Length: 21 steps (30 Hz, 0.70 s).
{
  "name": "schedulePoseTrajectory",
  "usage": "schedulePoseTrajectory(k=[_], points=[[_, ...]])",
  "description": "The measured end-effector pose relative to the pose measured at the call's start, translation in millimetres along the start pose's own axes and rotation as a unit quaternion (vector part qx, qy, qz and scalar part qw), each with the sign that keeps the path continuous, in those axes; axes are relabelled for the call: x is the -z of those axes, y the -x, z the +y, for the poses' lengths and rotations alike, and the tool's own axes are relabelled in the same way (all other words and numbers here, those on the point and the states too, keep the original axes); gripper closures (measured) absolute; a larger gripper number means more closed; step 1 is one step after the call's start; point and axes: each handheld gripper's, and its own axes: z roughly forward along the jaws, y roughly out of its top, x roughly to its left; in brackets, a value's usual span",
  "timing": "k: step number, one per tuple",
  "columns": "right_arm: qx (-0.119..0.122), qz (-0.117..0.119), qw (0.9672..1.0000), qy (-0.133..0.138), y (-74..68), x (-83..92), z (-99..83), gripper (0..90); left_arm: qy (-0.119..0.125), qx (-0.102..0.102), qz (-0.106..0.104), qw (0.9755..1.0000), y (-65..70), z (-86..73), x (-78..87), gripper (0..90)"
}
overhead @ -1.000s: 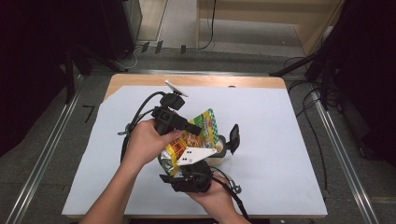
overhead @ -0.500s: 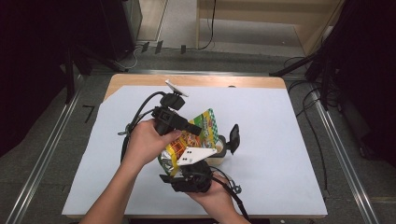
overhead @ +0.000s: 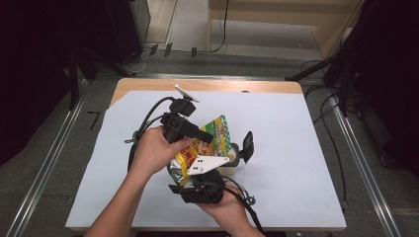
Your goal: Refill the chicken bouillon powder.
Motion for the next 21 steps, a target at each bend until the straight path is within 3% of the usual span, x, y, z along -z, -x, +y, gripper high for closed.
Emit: schedulePoseTrajectory(k=[21], points=[[-0.002, 0.000, 1.0000, 0.002, -0.7, -0.3, 0.0, 59.3, 0.000, -0.002, 0.002, 1.0000, 2.2, 0.0, -0.2, 76.8]])
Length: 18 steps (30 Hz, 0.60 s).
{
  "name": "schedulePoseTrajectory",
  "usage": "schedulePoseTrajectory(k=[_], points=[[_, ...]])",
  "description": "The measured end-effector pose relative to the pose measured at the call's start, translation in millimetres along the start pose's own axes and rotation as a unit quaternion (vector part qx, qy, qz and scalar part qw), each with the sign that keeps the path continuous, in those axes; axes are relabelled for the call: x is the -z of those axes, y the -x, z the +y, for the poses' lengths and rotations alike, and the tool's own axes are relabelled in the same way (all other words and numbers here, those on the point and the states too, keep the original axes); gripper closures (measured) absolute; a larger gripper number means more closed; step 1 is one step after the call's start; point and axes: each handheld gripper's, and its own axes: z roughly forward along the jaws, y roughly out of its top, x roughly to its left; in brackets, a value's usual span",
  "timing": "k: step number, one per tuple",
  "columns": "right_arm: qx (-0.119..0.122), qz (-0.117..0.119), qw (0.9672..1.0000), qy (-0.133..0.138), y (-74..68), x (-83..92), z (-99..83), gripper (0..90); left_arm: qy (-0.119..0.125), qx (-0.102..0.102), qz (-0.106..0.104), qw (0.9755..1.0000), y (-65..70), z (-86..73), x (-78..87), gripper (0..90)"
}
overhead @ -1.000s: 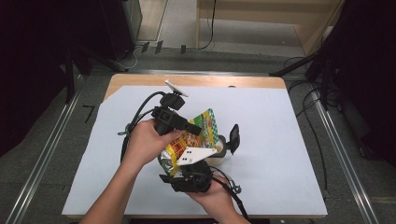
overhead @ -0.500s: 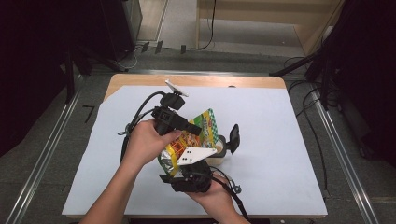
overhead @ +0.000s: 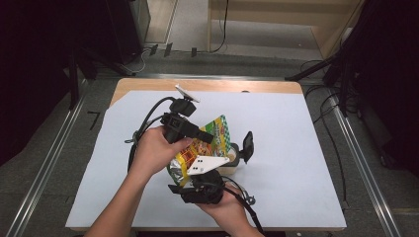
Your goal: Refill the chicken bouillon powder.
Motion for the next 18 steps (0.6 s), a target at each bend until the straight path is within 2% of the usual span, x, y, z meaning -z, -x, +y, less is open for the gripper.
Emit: schedulePoseTrajectory(k=[11, 18], points=[[0.004, -0.002, 1.0000, 0.004, -0.5, -0.6, -0.9, 59.7, 0.001, -0.013, 0.011, 0.9998, 8.6, -0.3, 0.3, 75.8], [0.006, -0.002, 1.0000, 0.004, 0.3, -2.1, -2.5, 60.6, 0.000, -0.014, 0.008, 0.9999, 10.7, -0.3, -0.3, 75.4]])
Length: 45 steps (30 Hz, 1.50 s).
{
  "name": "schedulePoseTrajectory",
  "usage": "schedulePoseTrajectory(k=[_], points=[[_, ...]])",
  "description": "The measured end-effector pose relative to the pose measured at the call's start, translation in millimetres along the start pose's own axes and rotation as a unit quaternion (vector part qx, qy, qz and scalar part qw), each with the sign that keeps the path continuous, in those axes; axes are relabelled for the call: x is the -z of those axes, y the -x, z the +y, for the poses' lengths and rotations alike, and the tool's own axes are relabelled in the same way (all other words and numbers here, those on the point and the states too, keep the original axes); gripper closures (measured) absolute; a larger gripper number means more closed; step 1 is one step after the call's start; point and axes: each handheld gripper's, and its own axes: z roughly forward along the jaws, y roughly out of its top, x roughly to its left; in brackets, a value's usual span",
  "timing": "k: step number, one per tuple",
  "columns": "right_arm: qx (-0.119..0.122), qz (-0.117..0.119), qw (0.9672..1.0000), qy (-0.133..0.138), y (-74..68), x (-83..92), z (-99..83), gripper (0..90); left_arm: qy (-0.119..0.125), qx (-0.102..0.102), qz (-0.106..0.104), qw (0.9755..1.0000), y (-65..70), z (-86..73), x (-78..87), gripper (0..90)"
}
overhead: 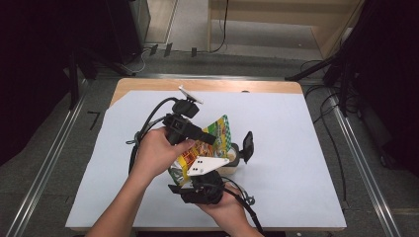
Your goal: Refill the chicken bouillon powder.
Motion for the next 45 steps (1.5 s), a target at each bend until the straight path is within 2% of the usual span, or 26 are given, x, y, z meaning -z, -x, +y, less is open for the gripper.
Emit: schedulePoseTrajectory(k=[7, 15, 18, 33, 41, 45], points=[[-0.001, 0.000, 1.0000, -0.002, 0.0, -1.2, -1.4, 61.4, 0.000, 0.000, -0.001, 1.0000, 0.8, 0.1, -0.4, 75.8], [0.001, -0.007, 0.9999, 0.011, 0.6, 2.2, -1.2, 60.5, 0.004, 0.008, -0.007, 0.9999, -1.9, 0.2, 2.0, 75.7], [-0.001, -0.003, 0.9999, 0.015, 0.0, 3.6, -0.2, 60.6, 0.007, 0.011, -0.013, 0.9998, -3.5, 0.2, 3.6, 75.7], [-0.006, 0.013, 0.9998, 0.016, 0.5, 5.6, 2.2, 60.4, 0.011, 0.022, -0.014, 0.9996, -9.8, 0.3, 7.4, 75.7], [-0.006, 0.013, 0.9998, 0.013, 0.9, 5.4, 2.2, 60.0, 0.010, 0.020, -0.011, 0.9997, -12.1, 0.0, 8.1, 78.1], [-0.008, 0.013, 0.9998, 0.012, 1.5, 5.5, 1.8, 60.0, 0.013, 0.020, -0.001, 0.9997, -12.4, -0.2, 8.9, 79.6]])
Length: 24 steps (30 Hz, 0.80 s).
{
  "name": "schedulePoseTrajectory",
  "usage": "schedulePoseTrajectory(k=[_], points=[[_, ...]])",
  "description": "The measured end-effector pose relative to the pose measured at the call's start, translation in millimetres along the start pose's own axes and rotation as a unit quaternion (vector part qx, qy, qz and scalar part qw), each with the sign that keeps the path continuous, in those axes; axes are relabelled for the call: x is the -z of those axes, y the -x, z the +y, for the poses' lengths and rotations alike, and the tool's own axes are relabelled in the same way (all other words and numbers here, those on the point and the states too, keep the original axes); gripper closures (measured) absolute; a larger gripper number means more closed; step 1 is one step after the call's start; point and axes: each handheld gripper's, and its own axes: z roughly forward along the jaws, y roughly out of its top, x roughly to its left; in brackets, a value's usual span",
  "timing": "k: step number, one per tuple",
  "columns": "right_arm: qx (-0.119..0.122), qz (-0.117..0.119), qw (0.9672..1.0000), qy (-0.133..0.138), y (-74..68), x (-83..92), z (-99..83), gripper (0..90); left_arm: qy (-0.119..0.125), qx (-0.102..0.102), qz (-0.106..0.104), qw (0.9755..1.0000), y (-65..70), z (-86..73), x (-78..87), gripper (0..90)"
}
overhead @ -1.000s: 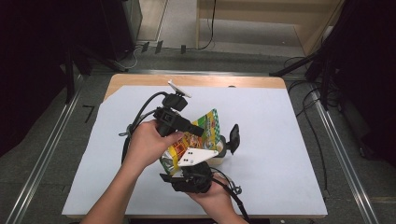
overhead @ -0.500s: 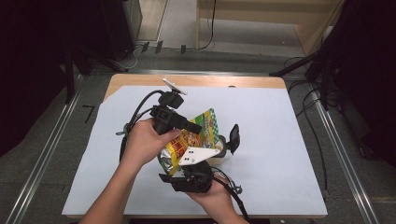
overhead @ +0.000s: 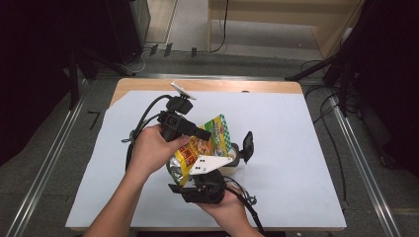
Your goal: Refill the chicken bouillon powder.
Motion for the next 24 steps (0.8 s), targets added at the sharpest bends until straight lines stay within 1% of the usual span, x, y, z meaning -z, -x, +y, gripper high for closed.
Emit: schedulePoseTrajectory(k=[2, 3, 5, 7, 11, 13, 17, 24], points=[[-0.004, 0.000, 1.0000, 0.000, 0.0, -0.5, -0.3, 60.0, -0.002, -0.004, 0.008, 1.0000, 0.7, -0.1, 0.2, 80.3], [-0.004, 0.000, 1.0000, -0.001, 0.1, -0.8, -0.5, 60.0, 0.000, -0.007, 0.019, 0.9998, 1.9, -0.3, 0.1, 80.7], [-0.010, 0.003, 0.9999, -0.002, 0.8, -1.3, -1.1, 60.2, 0.000, -0.012, 0.028, 0.9995, 4.0, -0.2, -0.4, 81.7], [-0.010, 0.002, 0.9999, -0.002, 0.8, -1.5, -1.5, 60.4, 0.001, -0.017, 0.036, 0.9992, 5.6, -0.3, 0.1, 82.6], [-0.013, 0.002, 0.9999, -0.002, 1.1, -1.5, -2.3, 61.4, -0.002, -0.019, 0.043, 0.9989, 6.4, -0.5, 1.1, 84.3], [-0.015, 0.004, 0.9999, -0.002, 0.9, -1.9, -2.7, 61.6, -0.003, -0.018, 0.044, 0.9989, 6.2, -0.6, 1.1, 84.5], [-0.013, 0.003, 0.9999, -0.003, 0.7, -1.5, -2.4, 61.5, -0.005, -0.016, 0.031, 0.9994, 5.4, -0.2, 0.4, 84.3], [-0.007, -0.001, 1.0000, -0.001, -0.6, -2.5, -1.0, 60.3, -0.003, -0.013, 0.020, 0.9997, 8.1, -0.1, -0.6, 82.9]])
